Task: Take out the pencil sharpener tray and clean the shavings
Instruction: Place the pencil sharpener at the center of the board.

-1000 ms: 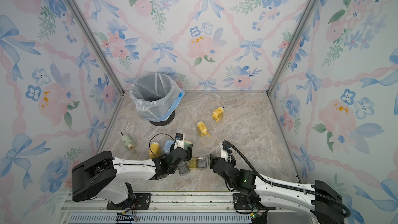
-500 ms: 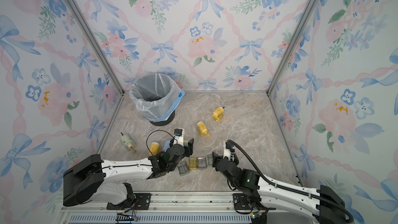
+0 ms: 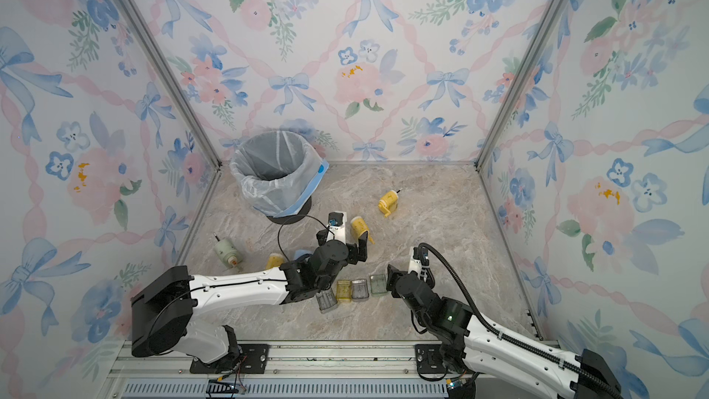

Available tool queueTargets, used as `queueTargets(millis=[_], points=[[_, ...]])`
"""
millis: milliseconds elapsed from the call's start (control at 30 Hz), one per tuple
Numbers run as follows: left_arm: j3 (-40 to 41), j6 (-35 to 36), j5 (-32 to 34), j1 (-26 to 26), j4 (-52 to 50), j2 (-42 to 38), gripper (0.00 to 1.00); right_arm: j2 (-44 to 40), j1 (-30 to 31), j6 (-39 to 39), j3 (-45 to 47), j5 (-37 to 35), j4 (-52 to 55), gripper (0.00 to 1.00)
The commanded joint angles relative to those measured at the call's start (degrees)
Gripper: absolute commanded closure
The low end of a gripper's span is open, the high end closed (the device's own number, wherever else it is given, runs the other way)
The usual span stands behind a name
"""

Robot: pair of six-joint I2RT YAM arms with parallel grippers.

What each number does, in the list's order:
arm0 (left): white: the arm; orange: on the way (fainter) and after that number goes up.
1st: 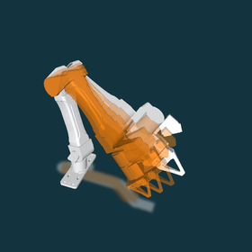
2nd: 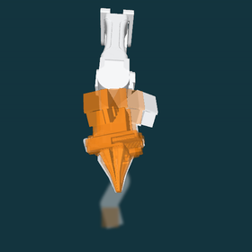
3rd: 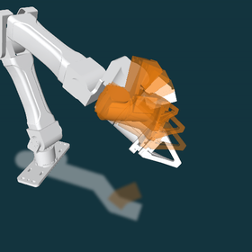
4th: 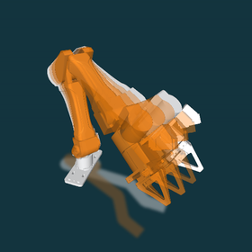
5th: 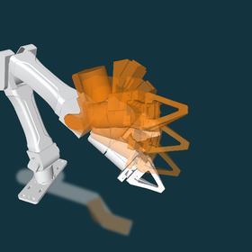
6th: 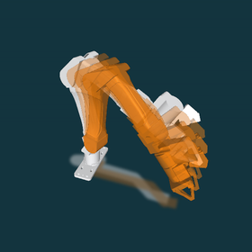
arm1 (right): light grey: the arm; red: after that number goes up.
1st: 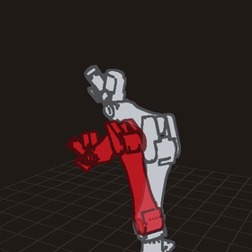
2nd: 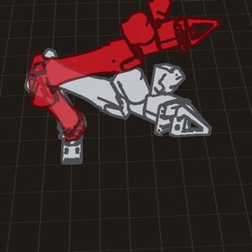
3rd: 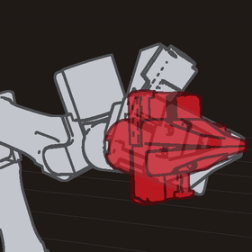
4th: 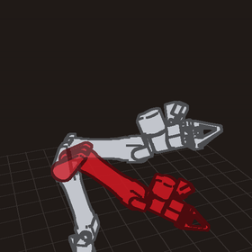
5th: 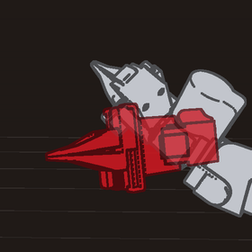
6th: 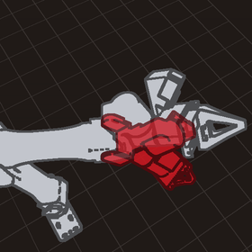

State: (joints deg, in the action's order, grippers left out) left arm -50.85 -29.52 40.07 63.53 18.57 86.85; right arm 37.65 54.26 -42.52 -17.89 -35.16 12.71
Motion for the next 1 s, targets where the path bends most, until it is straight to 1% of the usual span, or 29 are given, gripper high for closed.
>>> queueTargets(millis=[0,100,167,233,267,300,367,400,433,500,533,600,633,667,700,767,867,967], points=[[-2.16,2.79,3.8,1.24,-1.87,2.01,0.02,-2.78,-2.13,1.28,-1.36,1.81,3.48,0.23],[-3.74,2.79,7.11,1.87,-1.95,2.96,0.02,-5.26,-3.88,2.15,-1.64,2.58,5.54,0.22],[-4.89,0.53,12.12,2.49,-2.17,3.77,0.02,-6.87,-5.04,2.61,-1.57,3.39,6.47,0.22],[-6.44,-2.34,19.12,3.32,-2.24,5.02,0.02,-8.15,-6.29,2.85,-1.56,4.07,7.47,0.22],[-7.21,-2.55,20.36,3.77,-2.27,5.58,0.02,-8.72,-6.75,2.93,-1.43,4.44,7.81,0.22],[-8.36,-1.19,19.21,4.06,-2.27,6.43,0.02,-9.24,-7.32,2.97,-1.36,4.84,8.1,0.22],[-11.81,2.45,13.02,4.22,-4.15,8.28,0.02,-10.15,-8.06,2.97,-1.15,5.39,8.77,0.22],[-13.31,4.32,11.1,4.48,-5.04,9.18,0.02,-10.69,-8.36,2.97,-1.01,5.66,8.99,0.21],[-14.33,5.23,14.44,5.22,-5.2,10.22,0.02,-11.28,-8.57,3.05,-1.01,5.8,9.38,0.22],[-16.4,7.57,23.21,7.14,-5.36,12.73,0.02,-12.27,-8.95,3.15,-1.15,5.8,10.48,0.21],[-18.17,8.64,26.0,7.55,-6.17,14.2,0.02,-12.96,-9.11,3.2,-1.09,5.8,11.21,0.21],[-21.98,6.87,29.63,8.17,-9.97,16.67,0.02,-14.41,-9.47,3.24,-1.01,5.81,12.35,0.21],[-23.56,3.66,31.52,8.22,-12.96,17.59,0.02,-15.27,-9.56,3.32,-0.93,5.8,12.96,0.21],[-24.32,1.02,31.78,8.14,-14.41,18.14,0.02,-15.98,-9.78,3.32,-0.96,5.76,13.51,0.2],[-24.7,-0.17,31.74,8.09,-14.5,18.58,0.02,-16.72,-9.95,3.28,-0.92,5.8,14.18,0.2],[-25.8,-1.7,31.18,8.12,-14.68,19.65,0.02,-18.12,-10.44,3.32,-1.02,5.8,15.43,0.2],[-29.95,-3.48,35.52,8.76,-16.58,23.57,0.02,-20.23,-10.94,3.32,-1.35,5.88,17.02,0.19],[-34.56,-6.31,38.0,9.42,-19.05,28.0,0.02,-21.61,-11.52,3.4,-2.35,5.89,18.78,0.19]])
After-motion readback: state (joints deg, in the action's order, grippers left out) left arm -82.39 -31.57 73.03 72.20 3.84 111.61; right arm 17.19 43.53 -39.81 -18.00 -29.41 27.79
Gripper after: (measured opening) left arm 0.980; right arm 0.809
